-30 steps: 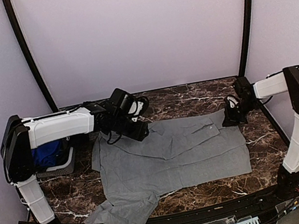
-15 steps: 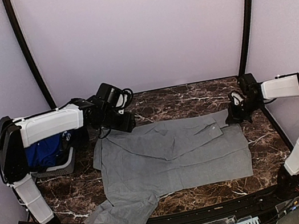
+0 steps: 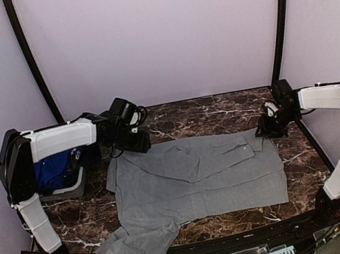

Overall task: Fold and stack the mixed laundry pile
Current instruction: Fold the flattened shirt at the center of the board.

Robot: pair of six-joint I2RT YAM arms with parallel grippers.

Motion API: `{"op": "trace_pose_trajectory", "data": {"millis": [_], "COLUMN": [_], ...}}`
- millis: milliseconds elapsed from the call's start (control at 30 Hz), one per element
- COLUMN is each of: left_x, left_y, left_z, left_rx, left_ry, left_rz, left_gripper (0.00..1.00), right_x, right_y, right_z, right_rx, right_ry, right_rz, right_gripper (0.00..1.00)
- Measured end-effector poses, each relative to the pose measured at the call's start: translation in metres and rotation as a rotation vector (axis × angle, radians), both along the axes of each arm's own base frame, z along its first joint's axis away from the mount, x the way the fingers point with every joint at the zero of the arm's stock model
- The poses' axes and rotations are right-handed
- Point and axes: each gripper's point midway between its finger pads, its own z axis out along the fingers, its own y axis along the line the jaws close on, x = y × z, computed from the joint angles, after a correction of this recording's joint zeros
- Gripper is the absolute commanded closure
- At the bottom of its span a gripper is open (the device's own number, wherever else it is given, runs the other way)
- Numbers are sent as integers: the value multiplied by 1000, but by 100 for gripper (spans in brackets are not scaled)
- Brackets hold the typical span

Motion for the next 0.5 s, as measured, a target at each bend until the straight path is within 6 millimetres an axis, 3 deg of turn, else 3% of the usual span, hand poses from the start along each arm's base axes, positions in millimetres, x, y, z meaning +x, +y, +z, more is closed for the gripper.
{"op": "trace_pose_trajectory", "data": {"millis": [133,200,300,433,467,500], "left_x": [0,-1,-2,0,1,2], "left_y": [0,-2,-1,5,8,12], "left_z": [-12,-21,-36,-59,-65,-69], "left_rx": [-4,-6,0,7,11,13], "left_ry": [35,58,94,149,160,171], "left_rz": [2,0,10,40,51,61], "left_gripper": [36,36,37,38,38,39], "right_x": [28,45,64,60,58,63], "right_y": [8,15,27,36,37,40], "right_z": [49,59,42,-16,-25,-22], "right_rx": [24,37,51,54,54,66], "right_ry": [-156,-192,-174,-33,-9,-18], "right_rz": [22,46,86,116,121,130], "right_gripper": [57,59,62,65,65,66]}}
